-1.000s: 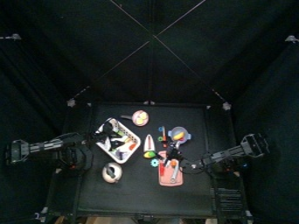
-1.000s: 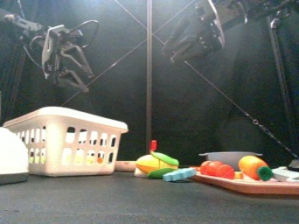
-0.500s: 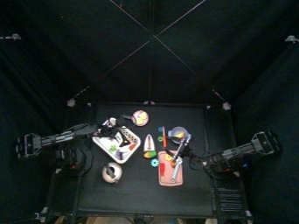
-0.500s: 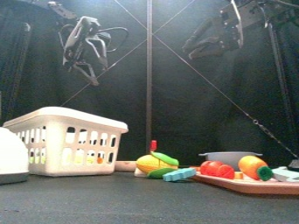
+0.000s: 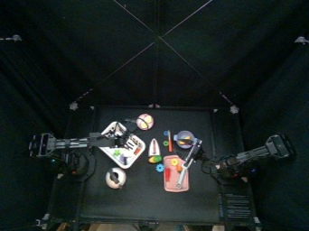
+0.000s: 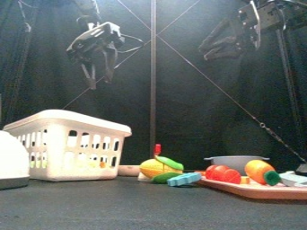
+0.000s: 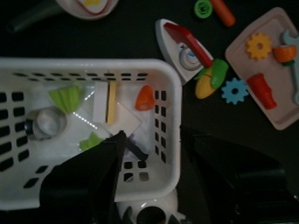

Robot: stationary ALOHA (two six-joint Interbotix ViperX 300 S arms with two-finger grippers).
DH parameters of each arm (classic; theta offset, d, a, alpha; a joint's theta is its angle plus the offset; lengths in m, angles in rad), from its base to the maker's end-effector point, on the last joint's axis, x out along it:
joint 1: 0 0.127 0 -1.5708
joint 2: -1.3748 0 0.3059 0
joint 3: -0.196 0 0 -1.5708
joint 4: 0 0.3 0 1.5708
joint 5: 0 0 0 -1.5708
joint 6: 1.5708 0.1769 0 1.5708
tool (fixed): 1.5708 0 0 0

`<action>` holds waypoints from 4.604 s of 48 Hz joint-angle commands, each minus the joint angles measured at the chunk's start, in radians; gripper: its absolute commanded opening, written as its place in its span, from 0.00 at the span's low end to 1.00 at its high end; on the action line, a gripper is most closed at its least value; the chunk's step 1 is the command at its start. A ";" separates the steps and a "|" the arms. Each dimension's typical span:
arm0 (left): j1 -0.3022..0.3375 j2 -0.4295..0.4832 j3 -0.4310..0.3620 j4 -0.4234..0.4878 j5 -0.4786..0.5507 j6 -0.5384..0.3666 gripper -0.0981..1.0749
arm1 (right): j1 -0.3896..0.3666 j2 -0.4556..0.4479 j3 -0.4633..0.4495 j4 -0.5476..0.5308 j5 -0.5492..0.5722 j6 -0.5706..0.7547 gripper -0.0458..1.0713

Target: Grab cleaver

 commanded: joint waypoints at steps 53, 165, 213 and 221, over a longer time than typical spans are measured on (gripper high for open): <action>-0.025 0.130 0.337 -0.121 -0.293 -0.216 0.83 | 0.031 0.081 -0.044 0.028 0.000 0.000 0.88; 0.012 0.255 0.328 -0.097 -0.247 -0.213 0.78 | 0.031 0.081 -0.040 0.029 0.002 0.000 0.88; 0.037 0.304 0.331 -0.074 -0.247 -0.213 0.69 | 0.029 0.081 -0.037 0.029 0.002 0.000 0.88; 0.037 0.285 0.328 -0.072 -0.247 -0.213 0.57 | 0.031 0.081 -0.037 0.029 0.002 0.000 0.88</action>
